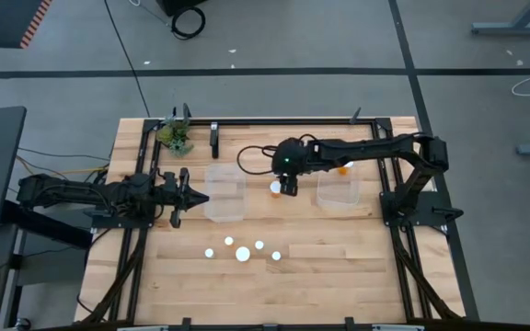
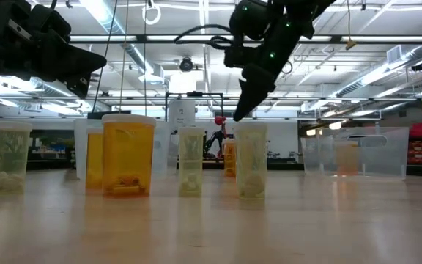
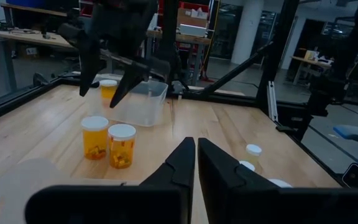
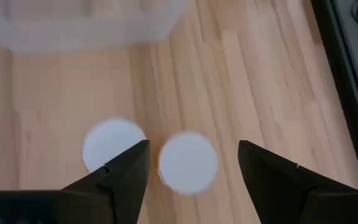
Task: Pick and place medicine bottles into bin by pill shape (circle, oval)
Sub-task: Put the large orange pill bottle into the right transparent bin
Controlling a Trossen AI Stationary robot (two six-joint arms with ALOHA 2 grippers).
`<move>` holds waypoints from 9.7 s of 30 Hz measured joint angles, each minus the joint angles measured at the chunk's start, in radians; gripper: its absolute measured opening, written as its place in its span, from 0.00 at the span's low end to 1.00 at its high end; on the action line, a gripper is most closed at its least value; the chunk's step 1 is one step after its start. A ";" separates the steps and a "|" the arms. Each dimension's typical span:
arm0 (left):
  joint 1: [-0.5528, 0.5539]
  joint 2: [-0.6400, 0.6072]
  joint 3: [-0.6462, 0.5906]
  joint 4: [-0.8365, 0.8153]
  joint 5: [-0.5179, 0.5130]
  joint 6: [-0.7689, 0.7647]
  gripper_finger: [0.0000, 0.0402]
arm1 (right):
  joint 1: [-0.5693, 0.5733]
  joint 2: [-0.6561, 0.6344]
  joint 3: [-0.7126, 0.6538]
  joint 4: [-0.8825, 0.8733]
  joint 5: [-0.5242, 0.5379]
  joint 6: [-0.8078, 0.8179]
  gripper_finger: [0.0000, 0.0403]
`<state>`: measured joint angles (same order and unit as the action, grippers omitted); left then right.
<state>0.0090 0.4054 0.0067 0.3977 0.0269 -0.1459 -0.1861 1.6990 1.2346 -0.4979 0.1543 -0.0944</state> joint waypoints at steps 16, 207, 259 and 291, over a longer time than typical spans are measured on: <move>0.000 0.000 0.000 -0.001 0.000 0.000 0.06 | 0.112 0.137 0.078 -0.005 -0.082 -0.098 0.67; 0.000 0.000 0.000 -0.004 0.000 0.000 0.08 | -0.157 -0.587 -0.492 -0.180 0.022 0.087 0.58; 0.000 0.000 0.000 -0.004 0.000 0.000 0.07 | -0.038 -0.462 -0.562 -0.117 -0.156 0.115 0.64; 0.000 0.000 0.000 -0.003 0.000 0.000 0.07 | -0.038 -0.462 -0.409 -0.267 -0.125 0.159 0.70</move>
<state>0.0093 0.4057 0.0067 0.3942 0.0272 -0.1459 -0.2245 1.2373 0.8252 -0.7648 0.0292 0.0643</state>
